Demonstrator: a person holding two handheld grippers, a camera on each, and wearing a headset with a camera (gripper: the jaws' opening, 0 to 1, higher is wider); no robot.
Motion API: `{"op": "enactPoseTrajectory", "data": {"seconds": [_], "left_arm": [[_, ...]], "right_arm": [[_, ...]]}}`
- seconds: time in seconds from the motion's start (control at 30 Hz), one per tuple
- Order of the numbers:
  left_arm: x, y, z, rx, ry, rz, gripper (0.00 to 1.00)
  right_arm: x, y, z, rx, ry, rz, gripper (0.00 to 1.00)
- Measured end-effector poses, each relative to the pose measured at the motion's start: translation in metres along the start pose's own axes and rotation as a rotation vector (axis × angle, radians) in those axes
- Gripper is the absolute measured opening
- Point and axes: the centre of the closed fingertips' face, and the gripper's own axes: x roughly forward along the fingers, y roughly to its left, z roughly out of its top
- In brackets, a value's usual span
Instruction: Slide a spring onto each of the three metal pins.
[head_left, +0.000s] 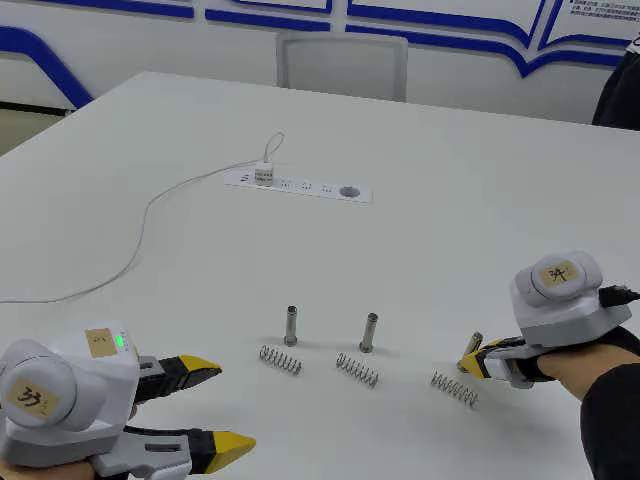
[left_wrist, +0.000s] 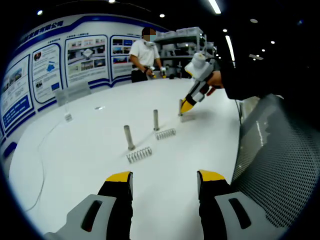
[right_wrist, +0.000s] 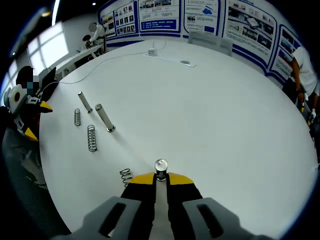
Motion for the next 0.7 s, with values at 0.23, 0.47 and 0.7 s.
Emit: {"op": "enactPoseTrajectory", "data": {"seconds": [0.23,0.47,0.7], "left_arm": [[0.000,0.001,0.000,-0.001,-0.001,0.002,0.53],[0.000,0.000,0.000,-0.001,-0.001,0.001,0.53],[0.000,-0.001,0.000,0.003,0.004,-0.007,0.53]], "right_arm": [[0.001,0.000,0.004,-0.015,-0.011,0.005,0.09],[-0.012,0.011,0.001,-0.038,-0.018,0.037,0.10],[-0.019,0.033,-0.012,-0.150,0.006,0.132,0.14]]}}
